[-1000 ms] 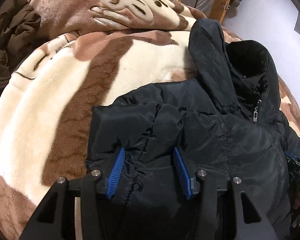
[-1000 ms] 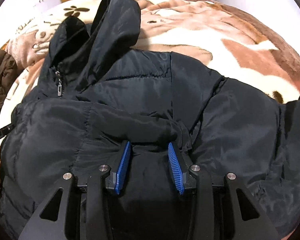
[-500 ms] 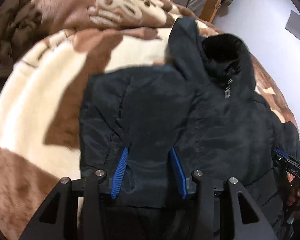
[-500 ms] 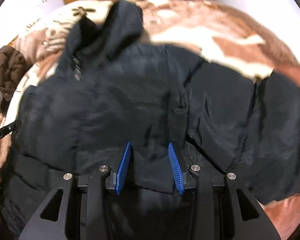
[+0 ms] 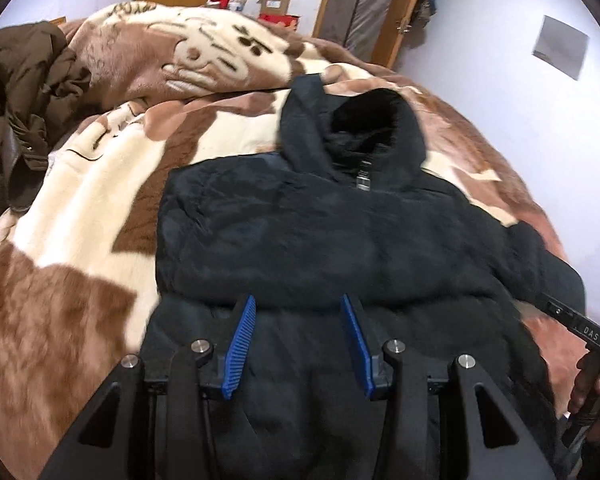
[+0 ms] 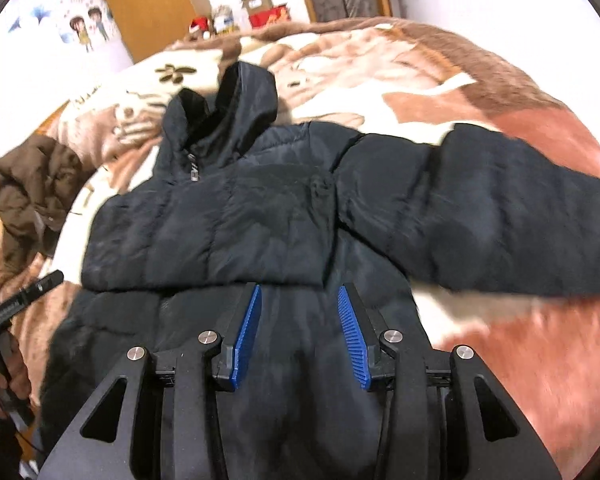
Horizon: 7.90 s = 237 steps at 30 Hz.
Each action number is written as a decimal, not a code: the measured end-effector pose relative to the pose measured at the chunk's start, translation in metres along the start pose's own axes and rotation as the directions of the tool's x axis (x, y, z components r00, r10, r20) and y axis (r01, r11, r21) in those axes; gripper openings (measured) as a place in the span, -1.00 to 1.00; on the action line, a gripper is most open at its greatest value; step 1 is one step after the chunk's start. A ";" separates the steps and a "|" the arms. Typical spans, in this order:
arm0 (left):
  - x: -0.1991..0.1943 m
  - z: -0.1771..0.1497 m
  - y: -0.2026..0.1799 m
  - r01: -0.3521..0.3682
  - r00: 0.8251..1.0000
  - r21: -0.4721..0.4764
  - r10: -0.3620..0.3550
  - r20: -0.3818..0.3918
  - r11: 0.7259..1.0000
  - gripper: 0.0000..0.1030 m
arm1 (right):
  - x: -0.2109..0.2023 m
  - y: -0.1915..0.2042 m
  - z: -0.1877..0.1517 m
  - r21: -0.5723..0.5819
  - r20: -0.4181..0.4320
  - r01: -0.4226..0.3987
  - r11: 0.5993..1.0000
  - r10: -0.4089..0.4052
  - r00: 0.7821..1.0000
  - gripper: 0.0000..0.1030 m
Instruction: Fold large clothes
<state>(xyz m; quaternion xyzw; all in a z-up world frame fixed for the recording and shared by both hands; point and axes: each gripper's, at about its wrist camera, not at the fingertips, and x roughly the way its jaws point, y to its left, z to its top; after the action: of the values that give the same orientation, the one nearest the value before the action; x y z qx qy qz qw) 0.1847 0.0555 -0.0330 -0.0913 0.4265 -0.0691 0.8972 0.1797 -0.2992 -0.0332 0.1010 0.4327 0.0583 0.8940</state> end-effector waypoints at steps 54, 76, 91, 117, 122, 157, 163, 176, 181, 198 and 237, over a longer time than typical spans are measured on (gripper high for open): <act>0.029 -0.009 -0.058 -0.043 0.996 0.049 0.047 -0.074 0.998 -0.10 | -0.023 -0.310 -0.003 0.663 0.140 0.081 0.744 -0.230 0.963 -0.21; -0.013 0.001 -0.007 -0.047 0.999 -0.075 0.048 0.014 0.996 -0.10 | -0.121 -0.036 0.126 0.070 0.363 -0.207 0.976 0.169 0.916 -0.79; -0.013 -0.015 0.059 -0.074 0.997 -0.183 0.078 0.014 0.980 -0.10 | 0.085 0.108 0.075 -0.107 -0.104 -0.270 0.957 0.260 0.960 -0.77; 0.078 0.059 -0.059 0.062 0.998 0.042 -0.063 0.019 0.997 0.07 | 0.062 -0.060 0.080 0.077 0.031 -0.031 0.997 0.029 0.999 -0.29; 0.144 0.047 -0.042 -0.047 0.994 0.042 0.051 -0.097 0.998 0.01 | 0.127 -0.050 0.066 -0.005 -0.108 0.024 1.000 -0.025 0.994 -0.35; 0.152 0.089 -0.042 -0.078 0.995 0.086 0.084 -0.062 0.993 -0.03 | 0.121 -0.021 0.117 -0.072 -0.035 0.064 0.995 -0.066 0.997 -0.40; 0.105 0.063 -0.037 -0.028 1.000 0.084 0.028 0.002 0.996 -0.03 | 0.087 -0.003 0.078 -0.122 -0.009 0.021 0.992 -0.023 1.000 -0.40; 0.150 0.042 -0.030 -0.064 0.993 0.075 0.071 -0.090 0.995 0.03 | 0.146 -0.005 0.065 -0.125 -0.118 0.045 0.991 -0.060 0.991 -0.39; 0.132 0.049 -0.032 -0.072 0.992 0.065 0.079 -0.104 0.995 -0.01 | 0.115 -0.003 0.067 -0.091 -0.104 0.048 0.995 -0.057 0.993 -0.39; -0.050 -0.019 -0.036 0.018 0.999 0.029 -0.019 0.032 0.999 -0.01 | -0.063 0.056 0.007 -0.030 0.132 -0.030 0.999 0.033 0.991 -0.36; -0.050 0.038 -0.008 -0.005 0.997 0.032 0.003 0.080 0.999 0.00 | -0.010 0.111 0.066 -0.187 0.129 -0.109 0.976 0.135 0.982 -0.21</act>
<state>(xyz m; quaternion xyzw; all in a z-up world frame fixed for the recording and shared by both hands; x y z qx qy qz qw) 0.1833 0.0618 0.0299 -0.0788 0.3894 -0.0705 0.9150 0.2233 -0.2022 0.0400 0.0507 0.3544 0.1444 0.9225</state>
